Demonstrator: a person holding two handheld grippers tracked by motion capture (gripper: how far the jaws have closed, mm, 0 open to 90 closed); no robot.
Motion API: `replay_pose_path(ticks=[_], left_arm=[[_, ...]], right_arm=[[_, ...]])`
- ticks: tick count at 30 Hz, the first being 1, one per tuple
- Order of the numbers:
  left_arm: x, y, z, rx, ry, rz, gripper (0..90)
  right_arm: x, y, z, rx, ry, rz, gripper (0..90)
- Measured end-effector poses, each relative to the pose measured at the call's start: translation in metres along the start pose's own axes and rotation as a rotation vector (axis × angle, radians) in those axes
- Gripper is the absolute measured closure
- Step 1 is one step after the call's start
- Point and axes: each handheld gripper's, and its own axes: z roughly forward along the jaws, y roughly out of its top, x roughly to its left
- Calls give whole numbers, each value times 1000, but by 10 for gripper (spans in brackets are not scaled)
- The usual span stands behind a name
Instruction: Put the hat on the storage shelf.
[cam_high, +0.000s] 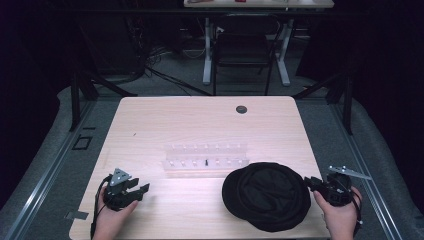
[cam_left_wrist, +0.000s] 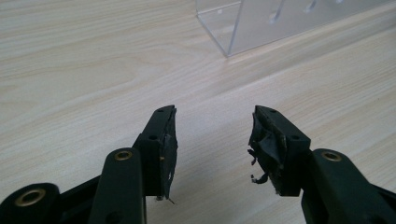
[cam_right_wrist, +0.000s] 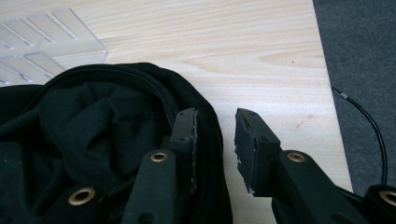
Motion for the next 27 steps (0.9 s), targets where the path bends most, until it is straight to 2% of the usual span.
replay_pose_path(ticks=[4,6,10,15,20,24,25,26,27], left_arm=[[2,0,-2,-12,8,-4,499],[3,0,-3,-17,5,-12,499],[5,0,-3,-21,2,-17,496],[3,2,-2,-25,-7,-17,494],[0,2,-1,-20,-8,4,494],[-1,1,-2,-20,-8,2,494],[-1,1,-2,-25,-6,3,494],[-1,1,-3,-23,-7,1,494],[-1,1,-2,-20,-7,3,494]], right_arm=[[2,1,0,25,-7,3,669],[3,2,0,59,-16,-9,649],[5,7,-4,101,-49,-37,619],[1,12,-13,148,-85,-35,605],[-3,15,-18,179,-90,-48,657],[-4,18,-22,208,-59,-43,655],[-6,22,-25,252,-76,-80,651],[-4,21,-22,224,-55,-45,645],[-4,23,-23,237,-49,-45,640]])
